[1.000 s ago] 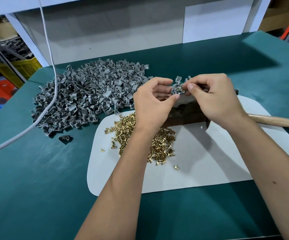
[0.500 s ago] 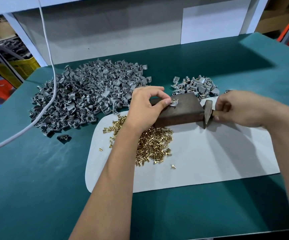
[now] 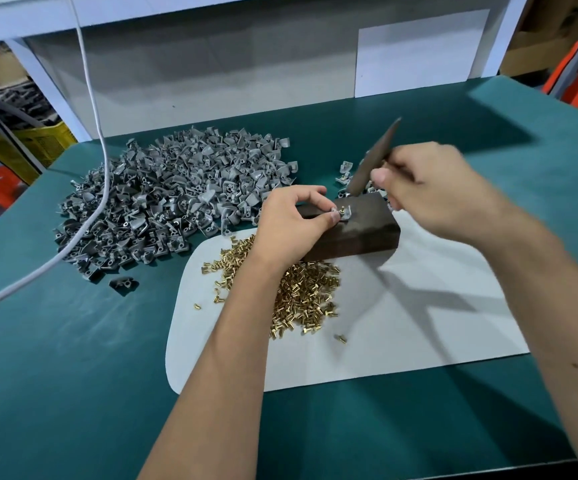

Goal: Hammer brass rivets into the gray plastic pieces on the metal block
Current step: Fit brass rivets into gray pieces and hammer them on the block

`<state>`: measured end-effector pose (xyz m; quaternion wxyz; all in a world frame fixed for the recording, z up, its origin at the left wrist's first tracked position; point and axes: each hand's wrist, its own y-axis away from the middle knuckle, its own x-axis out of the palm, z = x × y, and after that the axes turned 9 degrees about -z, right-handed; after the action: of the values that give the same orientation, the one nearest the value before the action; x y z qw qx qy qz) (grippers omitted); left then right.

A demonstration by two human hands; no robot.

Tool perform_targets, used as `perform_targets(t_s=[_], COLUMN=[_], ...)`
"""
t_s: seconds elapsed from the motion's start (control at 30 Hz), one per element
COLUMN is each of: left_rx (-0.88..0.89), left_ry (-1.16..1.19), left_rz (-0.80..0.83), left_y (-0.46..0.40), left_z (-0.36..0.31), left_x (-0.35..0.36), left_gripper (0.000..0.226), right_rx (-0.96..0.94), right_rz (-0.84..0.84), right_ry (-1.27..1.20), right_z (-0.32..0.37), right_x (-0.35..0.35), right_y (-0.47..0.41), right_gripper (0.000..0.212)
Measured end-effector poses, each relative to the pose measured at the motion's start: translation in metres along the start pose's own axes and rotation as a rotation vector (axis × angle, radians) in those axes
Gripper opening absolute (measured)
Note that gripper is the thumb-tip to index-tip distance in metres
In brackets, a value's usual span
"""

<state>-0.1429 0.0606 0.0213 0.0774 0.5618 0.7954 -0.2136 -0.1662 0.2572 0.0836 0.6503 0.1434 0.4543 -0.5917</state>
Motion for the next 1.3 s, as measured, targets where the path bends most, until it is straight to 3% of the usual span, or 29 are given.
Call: perform_targets(t_s=[0.1, 0.27, 0.43, 0.6, 0.73, 0.83, 0.9, 1.07, 1.13, 1.23, 1.3], left_rx=[-0.021, -0.043, -0.074, -0.081, -0.096, -0.095, -0.088, -0.081, -0.08, -0.083, -0.087], left_ry=[0.04, 0.053, 0.093, 0.069, 0.113, 0.106, 0.09, 0.111, 0.097, 0.08, 0.088], left_rz=[0.005, -0.002, 0.001, -0.003, 0.007, 0.007, 0.002, 0.01, 0.002, -0.005, -0.006], left_y=[-0.001, -0.002, -0.001, -0.001, 0.0, -0.001, -0.002, -0.001, -0.001, -0.002, -0.002], left_z=[0.001, 0.004, 0.003, 0.003, 0.001, 0.001, 0.002, 0.001, 0.001, 0.002, 0.002], left_x=[0.0, 0.001, 0.001, 0.001, 0.001, 0.001, 0.001, 0.001, 0.0, 0.001, 0.001], left_gripper=[0.014, 0.011, 0.01, 0.01, 0.019, 0.014, 0.012, 0.014, 0.013, 0.011, 0.009], right_rx=[-0.031, -0.088, -0.088, -0.104, -0.028, -0.046, -0.064, -0.043, -0.053, -0.068, -0.067], right_rz=[0.063, -0.192, 0.142, -0.191, 0.079, -0.033, -0.179, 0.071, 0.013, -0.212, -0.098], right_ry=[0.07, -0.03, 0.292, 0.155, 0.305, 0.361, 0.235, 0.321, 0.375, 0.289, 0.308], right_z=[0.01, 0.015, 0.022, 0.024, 0.019, 0.018, 0.02, 0.016, 0.016, 0.021, 0.023], right_x=[0.006, 0.004, 0.007, 0.003, 0.017, 0.006, 0.007, 0.021, 0.01, 0.009, 0.021], right_y=[-0.002, -0.001, -0.001, 0.0, 0.005, -0.002, -0.001, 0.006, 0.002, 0.006, 0.012], right_gripper=[0.03, 0.023, 0.024, 0.024, 0.021, 0.023, 0.021, 0.022, 0.022, 0.021, 0.02])
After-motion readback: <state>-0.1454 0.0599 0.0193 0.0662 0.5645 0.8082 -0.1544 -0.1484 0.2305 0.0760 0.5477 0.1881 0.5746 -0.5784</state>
